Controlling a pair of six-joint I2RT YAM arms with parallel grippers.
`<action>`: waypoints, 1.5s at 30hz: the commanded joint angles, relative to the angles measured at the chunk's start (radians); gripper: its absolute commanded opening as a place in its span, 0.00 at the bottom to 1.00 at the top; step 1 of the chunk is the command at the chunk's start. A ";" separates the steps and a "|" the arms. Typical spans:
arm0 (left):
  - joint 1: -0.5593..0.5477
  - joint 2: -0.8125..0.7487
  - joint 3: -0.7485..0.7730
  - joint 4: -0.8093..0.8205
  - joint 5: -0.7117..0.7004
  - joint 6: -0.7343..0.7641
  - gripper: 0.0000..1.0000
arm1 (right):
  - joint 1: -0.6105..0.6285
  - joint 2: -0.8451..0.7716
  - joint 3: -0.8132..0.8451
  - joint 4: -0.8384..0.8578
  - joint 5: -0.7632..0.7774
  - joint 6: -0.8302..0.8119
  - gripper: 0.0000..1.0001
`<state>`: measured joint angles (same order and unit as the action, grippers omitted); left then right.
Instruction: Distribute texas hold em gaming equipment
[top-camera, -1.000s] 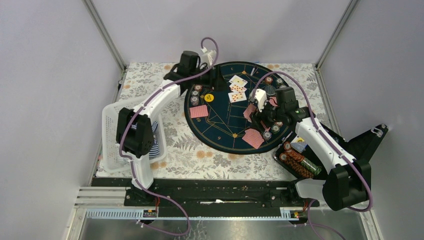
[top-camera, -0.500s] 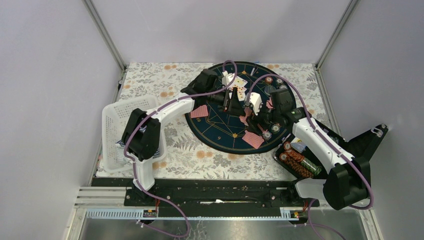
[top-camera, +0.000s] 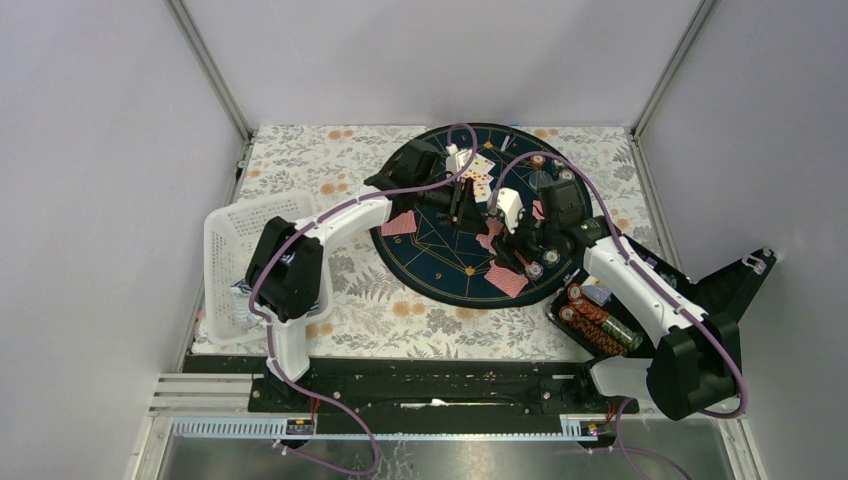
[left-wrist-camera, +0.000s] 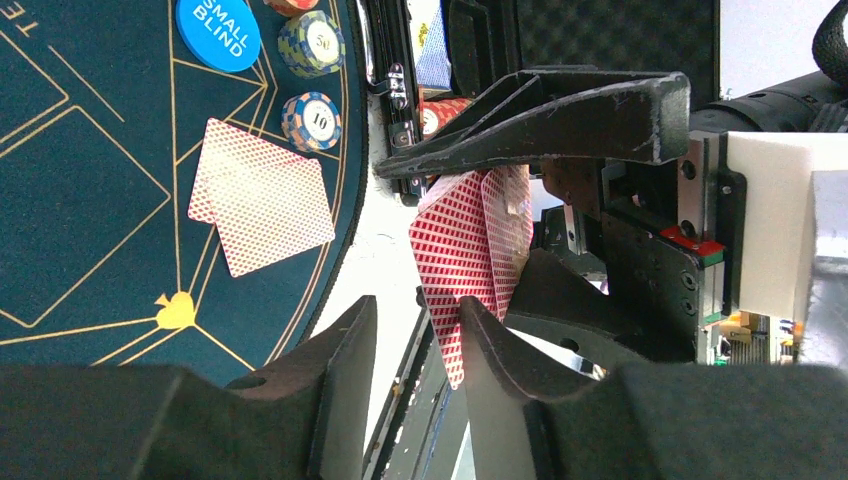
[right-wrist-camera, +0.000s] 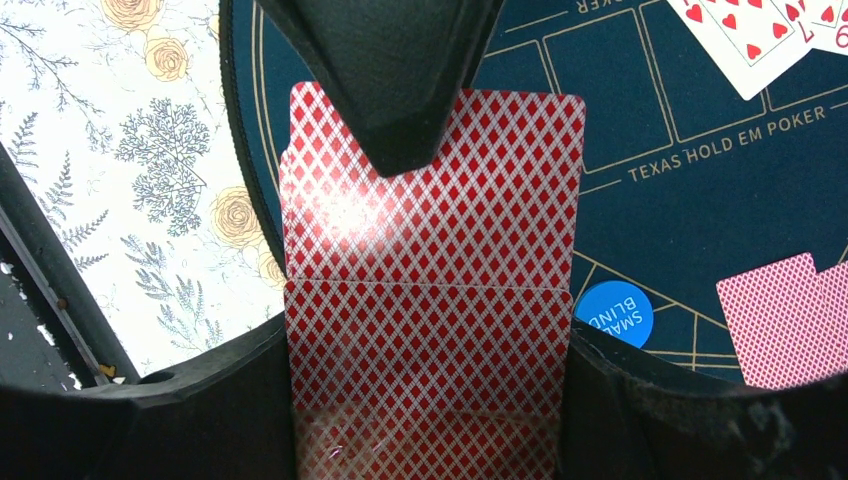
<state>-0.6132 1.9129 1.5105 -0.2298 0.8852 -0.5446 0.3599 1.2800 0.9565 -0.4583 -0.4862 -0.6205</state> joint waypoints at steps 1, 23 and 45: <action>0.017 -0.030 -0.002 0.029 -0.030 0.008 0.36 | 0.009 -0.045 0.007 0.055 0.004 -0.007 0.00; 0.011 -0.055 -0.021 0.120 0.034 -0.029 0.41 | 0.015 -0.030 0.013 0.053 0.008 -0.007 0.00; 0.162 -0.163 -0.223 0.397 -0.010 -0.216 0.00 | 0.015 -0.027 0.008 0.078 0.059 0.008 0.00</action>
<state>-0.5053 1.8275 1.3468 -0.0208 0.8906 -0.6731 0.3649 1.2797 0.9501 -0.4362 -0.4332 -0.6193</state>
